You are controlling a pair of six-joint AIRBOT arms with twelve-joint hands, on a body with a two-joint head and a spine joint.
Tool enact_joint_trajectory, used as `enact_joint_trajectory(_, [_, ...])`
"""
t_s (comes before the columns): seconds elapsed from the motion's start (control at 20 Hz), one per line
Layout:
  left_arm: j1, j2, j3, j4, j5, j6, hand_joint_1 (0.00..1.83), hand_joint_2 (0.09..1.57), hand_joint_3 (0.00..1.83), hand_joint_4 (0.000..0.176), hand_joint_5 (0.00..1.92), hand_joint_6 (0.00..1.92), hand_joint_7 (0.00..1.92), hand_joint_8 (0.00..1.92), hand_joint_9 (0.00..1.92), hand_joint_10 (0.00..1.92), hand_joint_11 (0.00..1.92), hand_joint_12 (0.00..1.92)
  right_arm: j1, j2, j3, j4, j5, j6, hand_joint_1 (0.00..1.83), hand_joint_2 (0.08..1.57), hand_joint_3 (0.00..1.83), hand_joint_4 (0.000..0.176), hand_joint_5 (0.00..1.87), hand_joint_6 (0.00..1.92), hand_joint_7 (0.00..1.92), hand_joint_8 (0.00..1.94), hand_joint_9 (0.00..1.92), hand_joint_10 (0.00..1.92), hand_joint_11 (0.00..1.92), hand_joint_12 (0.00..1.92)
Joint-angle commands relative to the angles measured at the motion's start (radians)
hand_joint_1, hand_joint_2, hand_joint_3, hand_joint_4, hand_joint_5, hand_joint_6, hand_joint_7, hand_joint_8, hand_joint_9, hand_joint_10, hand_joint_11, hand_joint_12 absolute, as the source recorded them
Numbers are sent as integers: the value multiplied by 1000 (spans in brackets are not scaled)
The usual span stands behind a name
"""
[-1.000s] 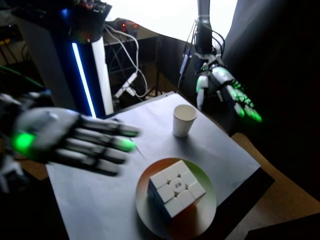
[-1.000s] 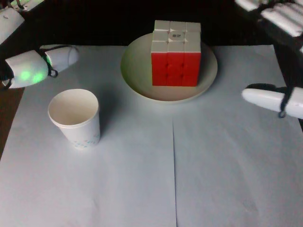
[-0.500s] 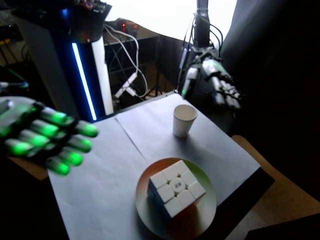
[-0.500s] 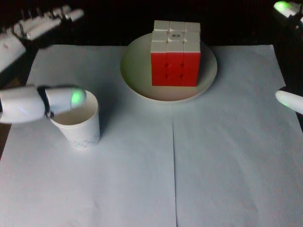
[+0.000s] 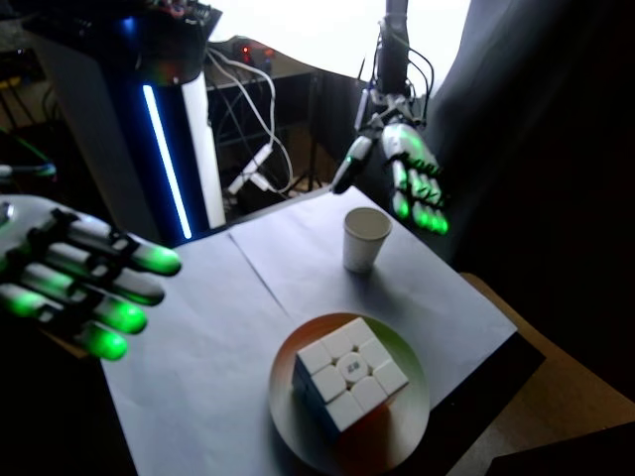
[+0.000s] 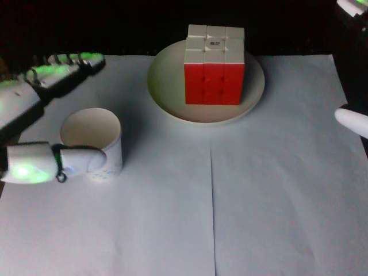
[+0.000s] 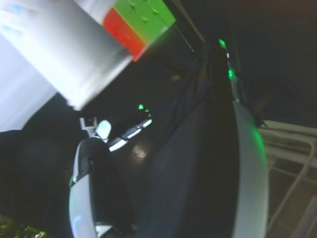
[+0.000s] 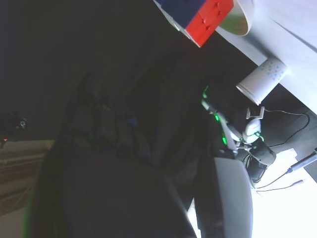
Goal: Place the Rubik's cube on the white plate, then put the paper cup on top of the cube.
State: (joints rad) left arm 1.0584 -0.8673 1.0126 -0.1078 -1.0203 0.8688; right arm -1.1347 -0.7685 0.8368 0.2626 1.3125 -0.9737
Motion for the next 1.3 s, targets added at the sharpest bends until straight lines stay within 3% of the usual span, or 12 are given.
enact_joint_trajectory(0.0, [-8, -12, 9, -11, -90, -5, 447, 998, 0, 49, 0, 0, 0, 0, 0, 0, 23, 16, 7, -2, 3, 0, 126, 1, 607, 1197, 0, 0, 0, 0, 40, 0, 133, 7, 0, 739])
enact_joint_trajectory(0.2, [-10, -62, 50, -26, -51, -14, 678, 988, 2, 112, 13, 2, 130, 5, 101, 18, 0, 434, 7, -7, 6, 2, 126, 1, 617, 1203, 2, 0, 0, 0, 56, 6, 146, 12, 0, 744])
enact_joint_trajectory(0.4, [-12, -73, 62, -39, -44, -14, 964, 1032, 0, 54, 347, 81, 392, 38, 306, 104, 0, 1167, 6, -10, 7, 3, 126, 1, 598, 1195, 0, 0, 0, 0, 12, 2, 107, 1, 0, 647])
enact_joint_trajectory(0.5, [-13, -73, 62, -39, -48, -15, 1042, 1076, 1, 0, 367, 758, 469, 505, 208, 1134, 0, 1692, 4, -11, 7, 4, 125, 1, 586, 1215, 5, 0, 0, 0, 58, 14, 135, 11, 0, 675])
enact_joint_trajectory(0.55, [-13, -73, 62, -39, -50, -15, 1078, 1093, 3, 30, 285, 1302, 209, 1477, 153, 1815, 99, 1912, 3, -11, 7, 5, 125, 1, 612, 1203, 0, 6, 0, 0, 38, 2, 116, 2, 0, 645])
enact_joint_trajectory(0.7, [-17, -70, 61, -37, -64, -19, 1127, 1054, 0, 65, 286, 1634, 188, 1756, 263, 1921, 422, 1921, 1, -14, 7, 7, 125, 1, 610, 1211, 2, 14, 0, 0, 35, 5, 119, 8, 0, 669])
enact_joint_trajectory(0.8, [-24, -67, 61, -32, -75, -19, 1169, 1075, 3, 0, 316, 1712, 233, 1778, 292, 1921, 436, 1921, -1, -14, 7, 7, 125, 1, 622, 1214, 1, 15, 0, 0, 76, 9, 141, 12, 0, 671])
enact_joint_trajectory(0.85, [-26, -65, 59, -31, -82, -20, 1011, 1231, 42, 0, 684, 1469, 262, 1911, 356, 1921, 499, 1921, -1, -14, 7, 7, 125, 1, 626, 1210, 0, 16, 0, 0, 43, 0, 115, 0, 0, 662])
enact_joint_trajectory(0.95, [-32, -54, 51, -23, -107, -21, 1102, 1093, 0, 71, 315, 1919, 250, 1921, 354, 1921, 504, 1921, -2, -14, 8, 8, 125, 1, 624, 1215, 2, 22, 0, 0, 33, 3, 112, 2, 0, 588])
enact_joint_trajectory(1.05, [-36, -41, 43, -15, -144, -28, 1159, 1086, 0, 0, 306, 1865, 300, 1921, 405, 1921, 512, 1921, -3, -14, 8, 8, 125, 1, 639, 1215, 0, 29, 0, 0, 47, 3, 128, 3, 0, 629])
enact_joint_trajectory(1.2, [-62, -28, 45, -4, -179, -40, 1032, 1274, 13, 0, 632, 1524, 294, 1747, 354, 1921, 486, 1921, -3, -14, 8, 9, 124, 1, 646, 1216, 0, 22, 0, 0, 38, 5, 115, 3, 0, 631])
enact_joint_trajectory(1.25, [-89, -28, 54, 3, -178, -40, 1228, 1115, 0, 0, 300, 1729, 270, 1791, 342, 1921, 469, 1921, -3, -14, 9, 9, 124, 1, 616, 1220, 1, 18, 0, 0, 64, 8, 145, 12, 0, 688])
